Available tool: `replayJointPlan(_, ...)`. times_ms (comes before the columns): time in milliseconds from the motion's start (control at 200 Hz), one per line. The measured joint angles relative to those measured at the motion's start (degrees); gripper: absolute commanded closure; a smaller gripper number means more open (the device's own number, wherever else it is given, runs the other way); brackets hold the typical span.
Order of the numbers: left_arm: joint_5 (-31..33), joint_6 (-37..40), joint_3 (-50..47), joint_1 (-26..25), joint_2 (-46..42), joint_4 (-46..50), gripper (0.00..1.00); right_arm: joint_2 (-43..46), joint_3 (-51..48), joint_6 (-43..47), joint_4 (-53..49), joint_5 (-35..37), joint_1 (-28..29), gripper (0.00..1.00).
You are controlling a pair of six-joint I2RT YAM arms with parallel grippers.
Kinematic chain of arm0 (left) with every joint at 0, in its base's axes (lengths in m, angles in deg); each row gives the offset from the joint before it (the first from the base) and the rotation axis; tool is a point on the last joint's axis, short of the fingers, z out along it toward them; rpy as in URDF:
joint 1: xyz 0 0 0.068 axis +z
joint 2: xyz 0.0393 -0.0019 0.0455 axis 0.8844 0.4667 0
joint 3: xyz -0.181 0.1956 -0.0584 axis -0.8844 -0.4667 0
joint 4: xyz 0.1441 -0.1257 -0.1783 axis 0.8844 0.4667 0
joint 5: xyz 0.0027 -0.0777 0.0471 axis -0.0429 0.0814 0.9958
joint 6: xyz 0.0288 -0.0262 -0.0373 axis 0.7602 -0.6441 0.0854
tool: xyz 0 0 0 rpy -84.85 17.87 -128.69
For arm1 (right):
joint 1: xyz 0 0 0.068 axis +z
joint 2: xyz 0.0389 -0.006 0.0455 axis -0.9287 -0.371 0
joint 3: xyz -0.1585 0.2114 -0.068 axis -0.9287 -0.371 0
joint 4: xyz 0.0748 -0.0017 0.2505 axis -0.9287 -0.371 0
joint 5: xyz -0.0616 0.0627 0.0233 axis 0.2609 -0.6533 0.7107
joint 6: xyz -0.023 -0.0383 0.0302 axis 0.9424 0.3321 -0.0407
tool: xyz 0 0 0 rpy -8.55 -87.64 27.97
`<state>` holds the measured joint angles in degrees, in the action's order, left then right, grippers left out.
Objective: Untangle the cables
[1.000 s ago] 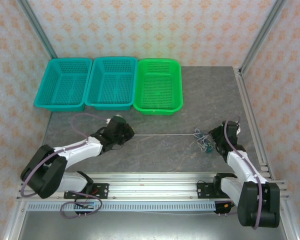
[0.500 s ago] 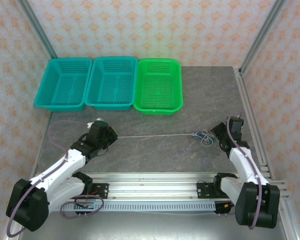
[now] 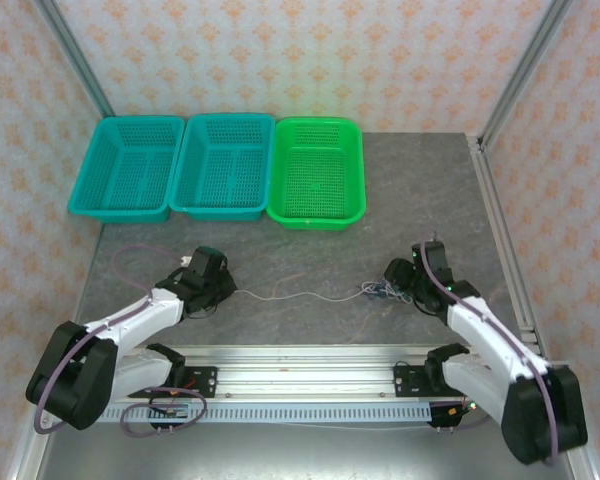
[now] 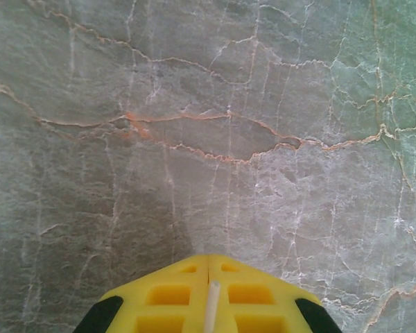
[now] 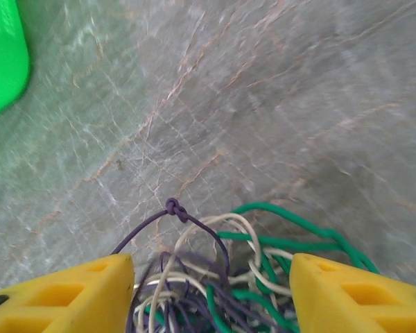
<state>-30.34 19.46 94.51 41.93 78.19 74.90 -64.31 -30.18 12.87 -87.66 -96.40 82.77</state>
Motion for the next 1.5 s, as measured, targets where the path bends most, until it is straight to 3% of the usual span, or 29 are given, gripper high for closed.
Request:
replayJointPlan(75,0.00,0.15,0.11,0.00,0.00,-0.11,1.00,4.72,0.09,-3.80,-4.52,3.13,0.07,0.35)
replayJointPlan(200,0.00,0.17,0.11,0.00,0.00,-0.55,1.00,4.81,0.15,-10.49,-10.29,6.05,0.04,0.31)
replayJointPlan(265,0.00,0.20,0.11,0.00,0.00,-0.72,1.00,2.89,-0.39,-13.22,-9.29,4.90,0.04,0.25)
replayJointPlan(330,0.00,0.20,0.11,0.00,-0.02,-0.83,1.00,0.24,-1.92,-15.39,-5.55,2.67,0.07,0.25)
replayJointPlan(430,0.02,0.20,0.11,0.00,-0.52,-0.81,1.00,-4.28,-4.15,-17.64,0.39,0.42,0.07,0.48)
replayJointPlan(510,0.20,0.20,0.13,0.00,-1.62,-0.66,1.00,-7.65,-4.28,-19.34,2.05,1.38,0.04,0.86)
replayJointPlan(551,0.68,0.20,0.22,0.00,-2.34,-0.13,1.00,-8.46,-4.22,-19.85,1.92,2.05,-0.07,1.00)
replayJointPlan(696,5.95,0.02,1.62,0.20,-5.77,6.25,1.00,-9.99,-2.03,-19.69,3.50,4.57,-1.22,1.00)
replayJointPlan(826,7.28,-0.39,2.54,3.54,-9.81,11.21,1.00,-7.37,0.15,-16.50,1.09,3.67,-9.51,1.00)
replayJointPlan(966,2.32,-0.20,2.49,10.86,-14.49,13.31,1.00,-5.40,4.33,-12.00,-1.97,-2.73,-18.67,1.00)
replayJointPlan(1196,-4.79,2.58,-1.09,15.43,-15.76,9.81,1.00,-7.98,9.51,-4.26,-1.99,-8.68,-18.18,1.00)
replayJointPlan(1321,-8.92,5.73,-3.13,12.74,-16.31,4.81,0.61,-9.31,12.66,-0.66,-1.38,-10.73,-14.21,1.00)
replayJointPlan(1421,-9.05,9.81,-1.64,4.00,-19.21,3.17,0.47,-9.38,16.39,1.77,-1.27,-13.60,-11.45,1.00)
replayJointPlan(1496,-8.33,12.94,1.27,-2.69,-20.92,2.38,0.44,-9.73,19.96,3.52,-1.31,-15.89,-10.29,1.00)
